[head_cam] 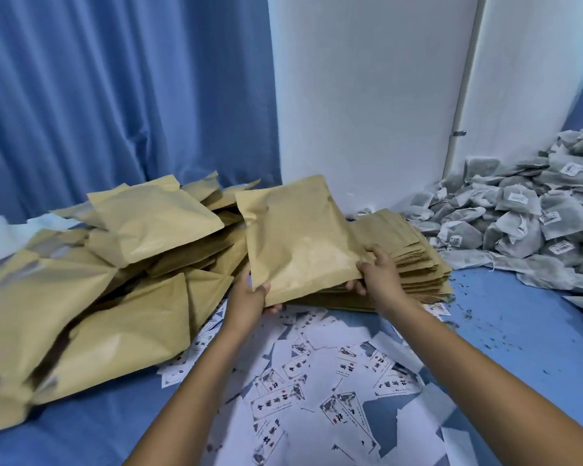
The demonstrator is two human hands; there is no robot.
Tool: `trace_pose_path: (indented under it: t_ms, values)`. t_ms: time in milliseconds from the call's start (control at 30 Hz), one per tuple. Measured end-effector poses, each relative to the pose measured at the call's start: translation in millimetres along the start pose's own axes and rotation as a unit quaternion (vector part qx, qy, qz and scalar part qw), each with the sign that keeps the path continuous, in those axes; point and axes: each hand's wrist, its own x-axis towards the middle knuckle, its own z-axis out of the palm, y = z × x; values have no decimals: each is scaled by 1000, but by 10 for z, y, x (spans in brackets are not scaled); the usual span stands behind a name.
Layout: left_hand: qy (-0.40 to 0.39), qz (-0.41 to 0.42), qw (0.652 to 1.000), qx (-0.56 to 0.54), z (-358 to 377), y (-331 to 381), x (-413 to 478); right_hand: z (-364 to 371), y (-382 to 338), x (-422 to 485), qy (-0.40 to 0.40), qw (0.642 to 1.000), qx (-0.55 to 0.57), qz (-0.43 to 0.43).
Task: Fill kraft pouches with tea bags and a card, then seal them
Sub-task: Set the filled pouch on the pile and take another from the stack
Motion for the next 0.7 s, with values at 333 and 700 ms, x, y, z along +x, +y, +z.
trace_pose_path:
  t_ms: [333,700]
  values:
    - [227,72,958,-161,-1602,771,358,1982,-539,185,-198,930,301,78]
    - [170,-94,964,-179,-1798,297,424,1542,305,349,-140,886,-407,-170]
